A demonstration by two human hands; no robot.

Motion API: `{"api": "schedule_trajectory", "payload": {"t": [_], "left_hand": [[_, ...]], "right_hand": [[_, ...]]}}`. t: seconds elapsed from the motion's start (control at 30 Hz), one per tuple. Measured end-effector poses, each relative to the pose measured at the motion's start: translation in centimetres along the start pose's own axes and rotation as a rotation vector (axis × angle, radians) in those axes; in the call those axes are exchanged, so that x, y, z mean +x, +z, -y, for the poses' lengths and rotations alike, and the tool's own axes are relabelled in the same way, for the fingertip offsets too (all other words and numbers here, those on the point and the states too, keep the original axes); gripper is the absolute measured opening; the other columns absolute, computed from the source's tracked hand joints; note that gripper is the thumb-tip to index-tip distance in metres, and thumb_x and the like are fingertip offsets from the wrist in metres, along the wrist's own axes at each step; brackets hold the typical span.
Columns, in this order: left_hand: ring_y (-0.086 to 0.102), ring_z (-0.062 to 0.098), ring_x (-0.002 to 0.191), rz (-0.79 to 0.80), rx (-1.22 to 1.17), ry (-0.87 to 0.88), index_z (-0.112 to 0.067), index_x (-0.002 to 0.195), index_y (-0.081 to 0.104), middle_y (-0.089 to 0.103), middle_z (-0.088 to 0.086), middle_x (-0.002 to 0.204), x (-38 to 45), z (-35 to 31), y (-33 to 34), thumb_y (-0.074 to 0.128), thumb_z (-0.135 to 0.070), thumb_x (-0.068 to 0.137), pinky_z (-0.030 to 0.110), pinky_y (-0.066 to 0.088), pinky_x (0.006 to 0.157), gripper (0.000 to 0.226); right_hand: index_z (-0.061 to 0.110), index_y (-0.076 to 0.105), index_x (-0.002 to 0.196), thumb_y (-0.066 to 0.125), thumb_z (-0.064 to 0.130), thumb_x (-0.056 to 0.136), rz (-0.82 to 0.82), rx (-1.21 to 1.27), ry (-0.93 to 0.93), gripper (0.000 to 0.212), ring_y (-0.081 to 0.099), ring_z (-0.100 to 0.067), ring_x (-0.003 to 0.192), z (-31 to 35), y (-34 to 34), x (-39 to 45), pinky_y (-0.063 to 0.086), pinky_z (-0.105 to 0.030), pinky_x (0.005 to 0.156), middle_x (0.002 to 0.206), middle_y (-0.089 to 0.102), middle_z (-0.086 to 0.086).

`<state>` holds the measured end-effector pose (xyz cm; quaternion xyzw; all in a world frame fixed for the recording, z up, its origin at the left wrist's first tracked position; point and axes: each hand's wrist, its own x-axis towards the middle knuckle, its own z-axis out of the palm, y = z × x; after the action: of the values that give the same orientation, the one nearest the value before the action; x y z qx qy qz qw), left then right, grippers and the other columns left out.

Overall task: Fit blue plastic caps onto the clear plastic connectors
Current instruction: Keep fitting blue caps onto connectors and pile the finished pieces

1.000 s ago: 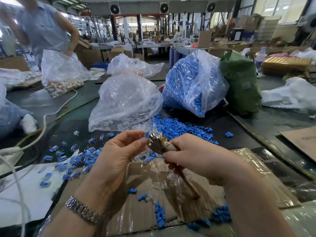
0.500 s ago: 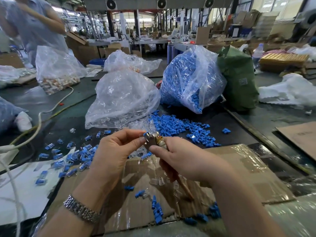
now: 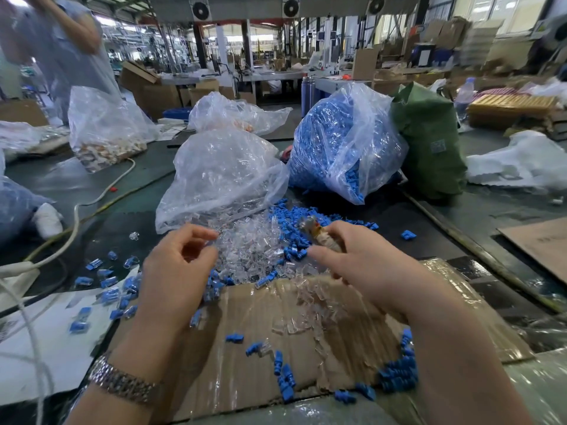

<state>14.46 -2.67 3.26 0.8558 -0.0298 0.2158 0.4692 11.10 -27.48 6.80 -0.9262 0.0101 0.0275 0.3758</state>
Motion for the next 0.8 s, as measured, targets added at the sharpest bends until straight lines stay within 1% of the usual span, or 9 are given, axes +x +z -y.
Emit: {"api": "schedule_trajectory", "payload": {"t": [0.03,0.07,0.13,0.23,0.3,0.4,0.47,0.6,0.8], "left_hand": [[0.062,0.016,0.083,-0.044,0.182,-0.005,-0.033,0.085,0.069,0.064,-0.007,0.087,0.1,0.2,-0.3,0.069,-0.014,0.088,0.034,0.051,0.071,0.019],[0.058,0.020,0.088,-0.071,0.358,-0.010,-0.032,0.083,0.069,0.060,-0.005,0.091,0.2,0.4,-0.5,0.067,-0.015,0.086,0.040,0.048,0.080,0.017],[0.048,0.024,0.100,-0.059,0.573,0.000,-0.031,0.083,0.069,0.050,-0.004,0.097,0.2,0.4,-0.5,0.067,-0.017,0.085,0.045,0.037,0.088,0.014],[0.043,0.015,0.098,0.082,0.478,0.173,-0.035,0.090,0.071,0.049,-0.009,0.095,-0.4,-0.2,0.8,0.067,-0.016,0.088,0.039,0.033,0.084,0.019],[0.042,0.009,0.096,0.209,0.471,0.307,-0.038,0.100,0.073,0.050,-0.013,0.094,-1.1,-0.5,2.3,0.064,-0.025,0.092,0.035,0.030,0.084,0.018],[0.035,0.005,0.101,0.313,0.614,0.363,-0.041,0.115,0.069,0.044,-0.016,0.099,-1.3,0.0,4.4,0.052,-0.048,0.098,0.033,0.027,0.087,0.025],[0.029,0.006,0.100,0.337,0.690,0.357,-0.041,0.115,0.066,0.039,-0.014,0.099,-1.3,0.4,5.3,0.047,-0.057,0.098,0.035,0.027,0.090,0.031],[0.029,0.006,0.095,0.297,0.705,0.345,-0.038,0.106,0.067,0.037,-0.013,0.094,-1.5,0.5,6.3,0.044,-0.062,0.096,0.034,0.026,0.086,0.034],[0.033,0.006,0.090,0.268,0.644,0.281,-0.043,0.115,0.069,0.035,-0.018,0.085,-1.4,0.7,6.8,0.050,-0.062,0.094,0.032,0.020,0.081,0.034]], "right_hand": [[0.020,0.054,0.096,0.062,0.045,0.096,-0.042,-0.107,0.033,0.026,0.059,-0.018,0.076,-0.3,0.0,0.3,0.046,-0.038,0.066,0.088,0.062,-0.001],[0.019,0.051,0.096,0.062,0.044,0.097,-0.064,-0.195,0.074,0.027,0.056,-0.016,0.079,-0.6,0.2,0.5,0.041,-0.036,0.063,0.093,0.060,-0.001],[0.015,0.049,0.104,0.062,0.041,0.097,-0.062,-0.303,0.156,0.030,0.057,-0.023,0.094,-1.0,0.9,1.2,0.043,-0.035,0.072,0.110,0.057,-0.007],[0.012,0.048,0.122,0.062,0.040,0.098,-0.036,-0.385,0.243,0.040,0.051,-0.035,0.118,-1.4,2.0,1.8,0.046,-0.046,0.100,0.129,0.049,-0.015],[0.011,0.046,0.129,0.062,0.039,0.098,-0.024,-0.416,0.271,0.045,0.048,-0.037,0.124,-1.2,2.3,1.8,0.044,-0.051,0.105,0.133,0.046,-0.016],[0.011,0.044,0.134,0.062,0.038,0.098,-0.010,-0.473,0.293,0.049,0.046,-0.037,0.127,-1.2,2.5,1.9,0.041,-0.053,0.107,0.137,0.044,-0.016],[0.012,0.044,0.135,0.062,0.037,0.098,-0.010,-0.497,0.295,0.048,0.045,-0.037,0.128,-1.1,2.5,1.9,0.040,-0.054,0.107,0.137,0.044,-0.016],[0.012,0.044,0.136,0.059,0.035,0.098,-0.033,-0.545,0.289,0.046,0.044,-0.036,0.129,-1.1,2.6,1.8,0.038,-0.052,0.105,0.138,0.045,-0.014],[0.014,0.046,0.135,0.055,0.035,0.100,-0.034,-0.568,0.270,0.043,0.043,-0.036,0.129,-1.0,2.7,1.7,0.037,-0.053,0.104,0.137,0.046,-0.013]]}}
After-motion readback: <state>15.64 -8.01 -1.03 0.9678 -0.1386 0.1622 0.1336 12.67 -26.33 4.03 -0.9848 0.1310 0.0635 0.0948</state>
